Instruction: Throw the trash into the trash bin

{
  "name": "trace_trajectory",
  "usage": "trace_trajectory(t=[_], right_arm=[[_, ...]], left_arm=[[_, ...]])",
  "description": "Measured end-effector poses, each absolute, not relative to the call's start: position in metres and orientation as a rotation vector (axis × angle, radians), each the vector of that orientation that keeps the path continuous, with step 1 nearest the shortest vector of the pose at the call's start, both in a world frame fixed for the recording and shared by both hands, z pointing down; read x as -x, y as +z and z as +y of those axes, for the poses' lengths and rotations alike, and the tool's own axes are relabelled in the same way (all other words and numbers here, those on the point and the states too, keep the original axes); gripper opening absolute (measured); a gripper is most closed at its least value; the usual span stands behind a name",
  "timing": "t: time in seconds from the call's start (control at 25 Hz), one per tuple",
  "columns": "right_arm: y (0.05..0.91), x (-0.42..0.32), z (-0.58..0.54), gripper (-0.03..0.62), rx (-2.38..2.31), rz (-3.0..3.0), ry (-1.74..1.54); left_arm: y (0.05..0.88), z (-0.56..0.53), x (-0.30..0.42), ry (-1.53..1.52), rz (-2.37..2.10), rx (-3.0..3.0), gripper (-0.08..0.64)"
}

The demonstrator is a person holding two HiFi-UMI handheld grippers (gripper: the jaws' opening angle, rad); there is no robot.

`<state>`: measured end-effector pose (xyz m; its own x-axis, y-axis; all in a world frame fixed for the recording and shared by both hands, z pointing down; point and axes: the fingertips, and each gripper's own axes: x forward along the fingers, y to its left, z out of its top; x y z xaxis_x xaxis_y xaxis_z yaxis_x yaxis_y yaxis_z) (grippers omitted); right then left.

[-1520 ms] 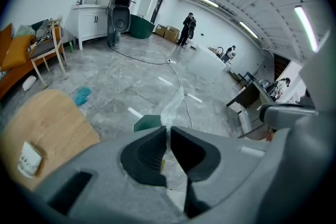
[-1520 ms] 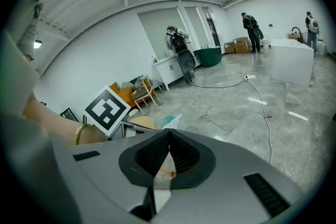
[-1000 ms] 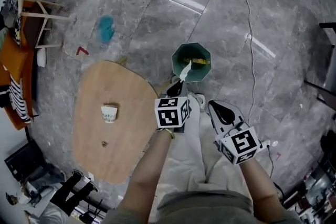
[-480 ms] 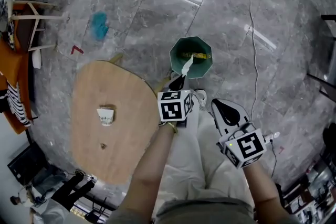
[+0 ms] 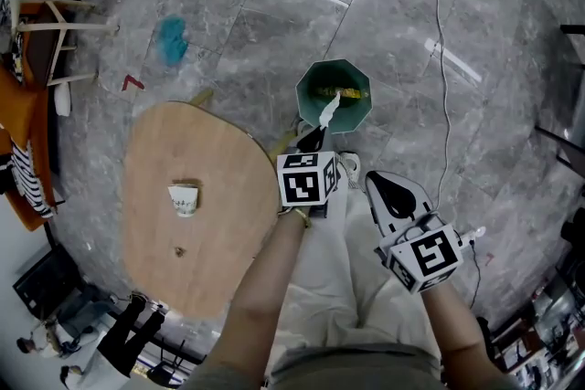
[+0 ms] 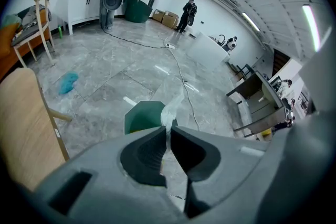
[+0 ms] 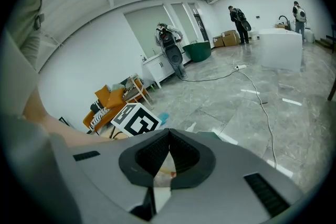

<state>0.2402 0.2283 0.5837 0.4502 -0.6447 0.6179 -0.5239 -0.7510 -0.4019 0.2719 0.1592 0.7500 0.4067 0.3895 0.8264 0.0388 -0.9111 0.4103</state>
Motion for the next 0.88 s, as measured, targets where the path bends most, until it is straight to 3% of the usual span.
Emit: trace_trajectory(t=[0.36, 0.6, 0.88], right_arm=[[0.583, -0.242, 0.224, 0.009, 2.544, 1.052, -1.175], [0.584, -0.237, 0.221, 0.009, 2.534, 1.071, -1.182], [0.579, -0.239, 0.221, 0.008, 2.542, 1.084, -1.171]], left_arm=[[0.743, 0.165, -0.273, 1.463, 0.447, -2.341, 0.041], [0.743, 0.167, -0.271, 1.460, 0.458, -2.338, 0.152], [0.735, 0.170, -0.267, 1.435, 0.462, -2.333, 0.169]])
